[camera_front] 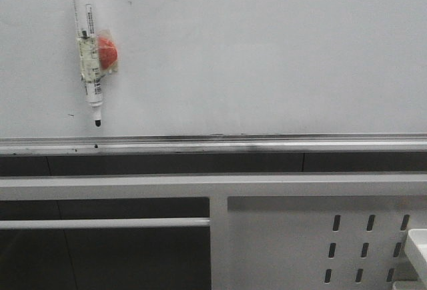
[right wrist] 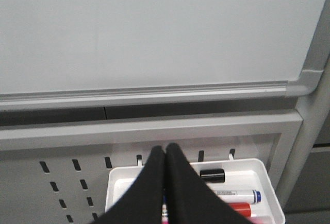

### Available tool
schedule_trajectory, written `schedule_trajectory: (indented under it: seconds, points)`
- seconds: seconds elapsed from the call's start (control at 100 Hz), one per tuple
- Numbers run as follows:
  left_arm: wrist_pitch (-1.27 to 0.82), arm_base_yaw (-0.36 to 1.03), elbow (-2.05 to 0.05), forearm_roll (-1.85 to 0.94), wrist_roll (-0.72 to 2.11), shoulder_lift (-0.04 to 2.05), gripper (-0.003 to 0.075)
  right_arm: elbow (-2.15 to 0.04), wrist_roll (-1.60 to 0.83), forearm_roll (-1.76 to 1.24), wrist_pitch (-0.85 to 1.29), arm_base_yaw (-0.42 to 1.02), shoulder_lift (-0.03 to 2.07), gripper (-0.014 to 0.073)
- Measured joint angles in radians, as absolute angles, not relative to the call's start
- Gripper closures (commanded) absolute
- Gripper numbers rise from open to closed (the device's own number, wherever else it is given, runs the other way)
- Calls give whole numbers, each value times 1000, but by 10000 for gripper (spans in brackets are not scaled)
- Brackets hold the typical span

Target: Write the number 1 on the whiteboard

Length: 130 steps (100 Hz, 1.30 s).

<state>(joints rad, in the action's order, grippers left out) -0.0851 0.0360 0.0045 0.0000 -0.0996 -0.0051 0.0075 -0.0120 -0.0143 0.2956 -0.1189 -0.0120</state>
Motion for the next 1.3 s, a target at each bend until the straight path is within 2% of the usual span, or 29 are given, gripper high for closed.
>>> schedule_trajectory:
  seconds: [0.25, 0.45, 0.52, 0.63, 0.72, 0.9, 1.0, 1.05, 1.2, 1.23, 1.3]
  points:
    - [-30, 36, 5, 0, -100, -5, 740, 8, -12, -10, -35, -119, -12, 643]
    - [-18, 36, 5, -70, -125, -5, 740, 8, 32, -59, -167, -119, -12, 643]
    - [-68, 36, -10, -85, -127, -5, 740, -13, 94, -102, -98, -119, -12, 643]
    - [-158, 36, -101, -76, -127, 4, 740, -156, 116, -123, 180, -119, -9, 643]
    - [-128, 36, -181, -76, -127, 34, 740, -280, 116, -125, 329, -119, 35, 643]
    - [108, 36, -232, -74, -127, 58, 740, -354, 116, -132, 333, -119, 106, 643]
    - [116, 36, -232, -65, -127, 72, 734, -355, 114, -134, 348, -119, 128, 643]
    - [78, 36, -232, -54, -127, 90, 695, -363, 102, -134, 379, -119, 151, 643]
    - [-17, 70, -232, -32, -127, 154, 437, -377, 77, -136, 418, -119, 253, 643]
    - [-17, 79, -232, -32, -127, 165, 406, -377, 76, -136, 416, -119, 273, 643]
    - [-8, 101, -232, -31, -127, 189, 396, -377, 76, -134, 396, -119, 315, 643]
